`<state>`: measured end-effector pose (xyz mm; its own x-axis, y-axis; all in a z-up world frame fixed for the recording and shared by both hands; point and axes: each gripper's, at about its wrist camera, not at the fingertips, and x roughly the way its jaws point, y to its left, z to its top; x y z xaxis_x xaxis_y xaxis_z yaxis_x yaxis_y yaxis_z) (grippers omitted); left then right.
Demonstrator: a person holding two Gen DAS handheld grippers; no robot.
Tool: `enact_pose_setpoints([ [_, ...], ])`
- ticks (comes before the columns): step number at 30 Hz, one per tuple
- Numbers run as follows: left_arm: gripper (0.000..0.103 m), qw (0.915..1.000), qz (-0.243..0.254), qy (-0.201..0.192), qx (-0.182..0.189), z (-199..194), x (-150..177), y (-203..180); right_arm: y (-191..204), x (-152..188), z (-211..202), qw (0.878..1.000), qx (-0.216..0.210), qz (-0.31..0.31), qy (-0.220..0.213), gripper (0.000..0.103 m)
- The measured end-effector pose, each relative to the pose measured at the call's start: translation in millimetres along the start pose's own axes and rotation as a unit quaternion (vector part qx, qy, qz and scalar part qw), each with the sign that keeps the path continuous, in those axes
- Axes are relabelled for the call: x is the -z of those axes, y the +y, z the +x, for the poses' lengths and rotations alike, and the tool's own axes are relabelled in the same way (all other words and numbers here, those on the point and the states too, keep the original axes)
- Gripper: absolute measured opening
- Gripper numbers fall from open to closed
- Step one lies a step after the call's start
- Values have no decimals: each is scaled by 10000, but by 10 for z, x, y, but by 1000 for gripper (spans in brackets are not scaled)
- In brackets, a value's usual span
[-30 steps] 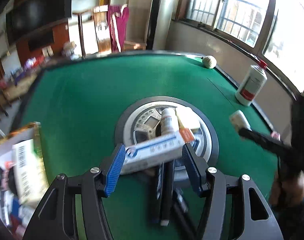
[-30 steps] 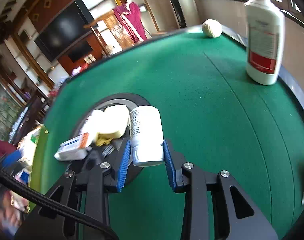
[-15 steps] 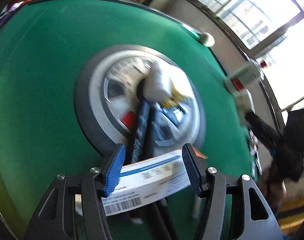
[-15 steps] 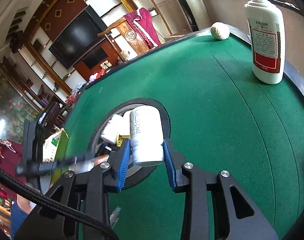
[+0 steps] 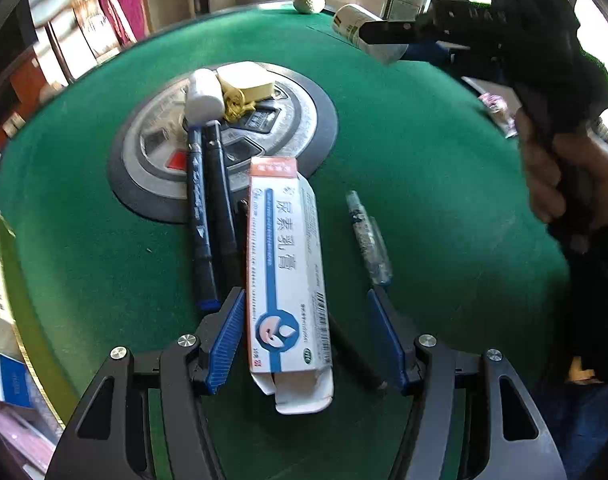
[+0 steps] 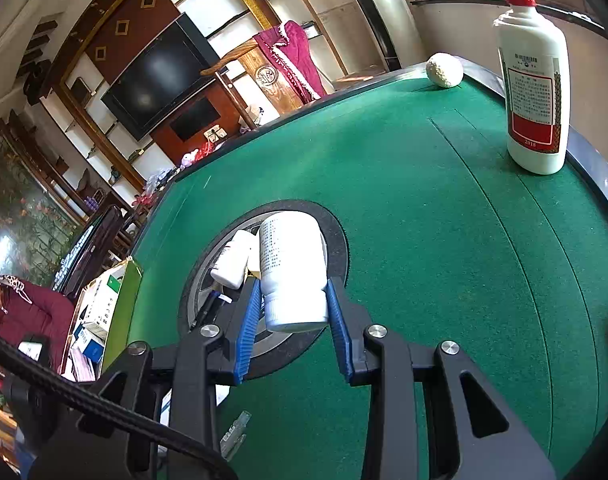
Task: Organize objects
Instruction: 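Lift the toothpaste box and white pill bottle off the table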
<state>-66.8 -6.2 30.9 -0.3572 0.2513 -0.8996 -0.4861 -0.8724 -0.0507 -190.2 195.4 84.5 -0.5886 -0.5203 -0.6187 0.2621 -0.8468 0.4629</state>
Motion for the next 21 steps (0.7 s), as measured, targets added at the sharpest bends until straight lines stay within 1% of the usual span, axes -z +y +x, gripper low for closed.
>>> enact_pose_setpoints([
  [3,55,9999,-104,-34,-126,22,-53,16,25,6,10,10000,21,-50,14,31],
  [6,54,9990,-273,-54,-340,52,-101,101,27,16,26,10000,28,-76,44,31],
  [7,42,9985,-215,-87,-505,63,-102,60,30,18,30,9999,32,-84,54,31],
  [8,24,9975,-130,-143,-681,118,-115,36,28,20,32,9999,26,-83,59,31],
  [9,21,9973,-161,-189,-687,110,-96,21,24,19,30,10000,17,-76,59,31],
  [11,13,9973,-273,-298,-606,96,-54,-3,31,22,17,10000,-6,-79,45,31],
  [13,13,9969,-446,-457,-451,54,22,36,51,20,3,9999,-25,-104,32,31],
  [14,13,9961,-613,-569,-274,19,67,94,66,26,-1,9999,-44,-116,27,31],
  [15,13,9939,-792,-763,-111,-30,116,170,87,35,-1,9999,-65,-145,30,31],
  [16,13,9920,-871,-913,-17,-87,146,239,111,48,1,9998,-76,-189,38,31],
  [17,13,9872,-1035,-1205,148,-141,164,319,143,64,9,9997,-81,-239,46,31],
  [18,13,9823,-1220,-1389,302,-187,195,411,174,85,17,9995,-101,-282,51,31],
  [19,13,9801,-1318,-1445,346,-199,202,455,218,113,32,9993,-153,-342,77,31],
  [21,13,9730,-1516,-1718,272,-286,250,579,317,168,66,9985,-202,-489,135,31],
])
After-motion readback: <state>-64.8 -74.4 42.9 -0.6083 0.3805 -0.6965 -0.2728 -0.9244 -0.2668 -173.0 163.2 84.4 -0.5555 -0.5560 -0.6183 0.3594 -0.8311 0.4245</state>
